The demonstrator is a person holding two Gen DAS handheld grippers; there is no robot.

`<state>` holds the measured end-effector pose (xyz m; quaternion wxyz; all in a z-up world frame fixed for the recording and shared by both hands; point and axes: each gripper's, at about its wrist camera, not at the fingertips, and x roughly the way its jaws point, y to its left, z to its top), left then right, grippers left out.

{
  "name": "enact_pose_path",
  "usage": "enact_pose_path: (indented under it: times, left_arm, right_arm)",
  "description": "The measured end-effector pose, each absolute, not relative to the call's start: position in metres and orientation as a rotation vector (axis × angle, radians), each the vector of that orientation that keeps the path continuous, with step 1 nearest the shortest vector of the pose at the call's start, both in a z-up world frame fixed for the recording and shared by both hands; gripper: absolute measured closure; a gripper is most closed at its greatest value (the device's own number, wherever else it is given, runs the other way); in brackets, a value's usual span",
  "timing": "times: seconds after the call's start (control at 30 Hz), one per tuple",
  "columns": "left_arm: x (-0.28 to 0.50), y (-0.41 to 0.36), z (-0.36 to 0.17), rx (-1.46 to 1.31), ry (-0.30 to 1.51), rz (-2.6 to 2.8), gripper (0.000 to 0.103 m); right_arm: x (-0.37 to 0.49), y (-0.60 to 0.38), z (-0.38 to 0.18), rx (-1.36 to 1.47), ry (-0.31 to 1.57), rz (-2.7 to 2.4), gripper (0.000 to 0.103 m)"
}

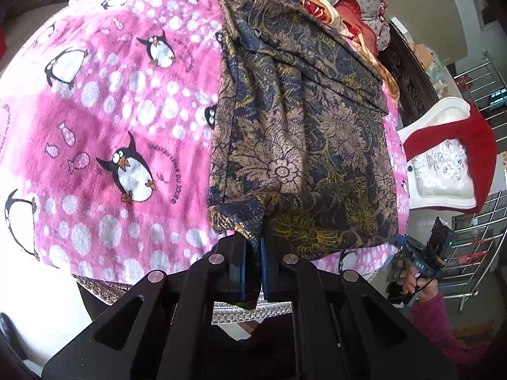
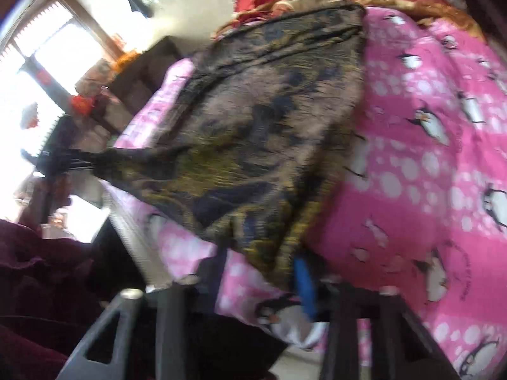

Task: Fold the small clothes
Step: 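Grasp the garment end with the left gripper and fold it toward the collar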

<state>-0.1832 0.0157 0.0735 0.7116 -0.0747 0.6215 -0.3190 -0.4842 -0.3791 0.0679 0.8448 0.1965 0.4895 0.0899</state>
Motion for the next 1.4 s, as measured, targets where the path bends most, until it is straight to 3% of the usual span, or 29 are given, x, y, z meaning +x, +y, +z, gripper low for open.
enact_pose_path:
  times: [0.07, 0.3, 0.6, 1.03, 1.4]
  left_arm:
    - [-0.186, 0.014, 0.080, -0.154, 1.364, -0.728, 0.097]
    - [-0.185, 0.014, 0.130, -0.230, 1.230, -0.889, 0.097]
    - [-0.124, -0.005, 0.152, -0.319, 1.114, -0.865, 0.097]
    - [0.005, -0.064, 0.155, -0.263, 1.035, -0.760, 0.097]
    - [0.111, -0.115, 0.100, -0.206, 1.108, -0.642, 0.097]
  right_arm:
    - [-0.489, -0.386, 0.073, 0.476, 1.008, 0.169, 0.092]
    - [-0.501, -0.398, 0.145, 0.621, 0.729, 0.220, 0.092]
    - [-0.446, -0.454, 0.165, 0.789, 0.582, 0.127, 0.093]
    - [-0.281, -0.514, 0.174, 0.779, 0.584, 0.035, 0.093]
    - [-0.168, -0.560, 0.111, 0.853, 0.703, -0.059, 0.093]
